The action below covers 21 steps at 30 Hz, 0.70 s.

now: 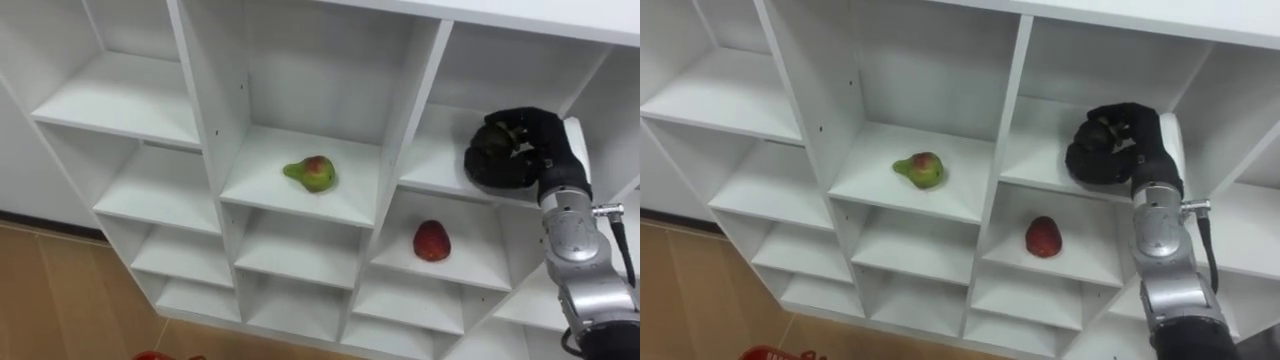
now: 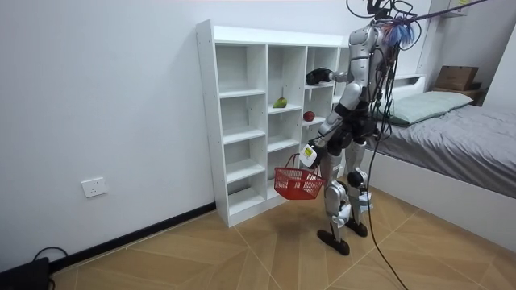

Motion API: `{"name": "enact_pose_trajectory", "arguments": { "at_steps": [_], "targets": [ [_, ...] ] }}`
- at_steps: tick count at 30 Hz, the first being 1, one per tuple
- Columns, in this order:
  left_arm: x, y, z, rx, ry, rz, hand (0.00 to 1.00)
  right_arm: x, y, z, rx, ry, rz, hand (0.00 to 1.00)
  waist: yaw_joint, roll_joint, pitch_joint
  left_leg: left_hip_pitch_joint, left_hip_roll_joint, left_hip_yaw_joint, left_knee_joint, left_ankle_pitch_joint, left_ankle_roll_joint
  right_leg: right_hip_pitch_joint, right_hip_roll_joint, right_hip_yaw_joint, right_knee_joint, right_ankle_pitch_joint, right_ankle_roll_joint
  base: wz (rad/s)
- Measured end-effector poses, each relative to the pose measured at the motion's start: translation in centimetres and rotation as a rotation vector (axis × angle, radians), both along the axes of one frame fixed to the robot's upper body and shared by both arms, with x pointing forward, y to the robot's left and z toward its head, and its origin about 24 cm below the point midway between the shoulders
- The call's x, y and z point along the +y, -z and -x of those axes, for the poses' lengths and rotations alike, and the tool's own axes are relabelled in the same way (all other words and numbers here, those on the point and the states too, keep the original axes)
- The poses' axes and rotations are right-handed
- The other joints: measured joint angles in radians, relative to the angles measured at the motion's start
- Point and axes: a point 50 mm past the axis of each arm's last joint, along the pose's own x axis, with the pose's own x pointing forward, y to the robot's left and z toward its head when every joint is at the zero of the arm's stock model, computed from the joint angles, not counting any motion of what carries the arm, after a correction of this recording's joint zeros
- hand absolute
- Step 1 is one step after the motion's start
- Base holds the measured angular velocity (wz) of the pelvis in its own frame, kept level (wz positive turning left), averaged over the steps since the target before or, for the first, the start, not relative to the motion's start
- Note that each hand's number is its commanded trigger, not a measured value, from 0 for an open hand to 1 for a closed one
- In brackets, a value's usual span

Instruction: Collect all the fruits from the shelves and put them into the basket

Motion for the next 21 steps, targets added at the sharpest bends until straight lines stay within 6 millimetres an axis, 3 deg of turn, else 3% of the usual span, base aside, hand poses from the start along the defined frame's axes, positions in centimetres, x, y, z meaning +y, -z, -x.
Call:
{"name": "enact_pose_trajectory", "arguments": {
  "at_steps": [21],
  "targets": [
    [-0.12, -0.01, -0.21, -0.011, -0.001, 0.005, 1.0, 0.87, -0.36, -0.03, -0.023, -0.035, -0.029, 1.0, -0.005, 0.007, -0.0019, 0.0, -0.001, 0.004, 0.0, 0.0, 0.0, -0.002, 0.0, 0.001, -0.001, 0.0, 0.0, 0.0]
  ]
}}
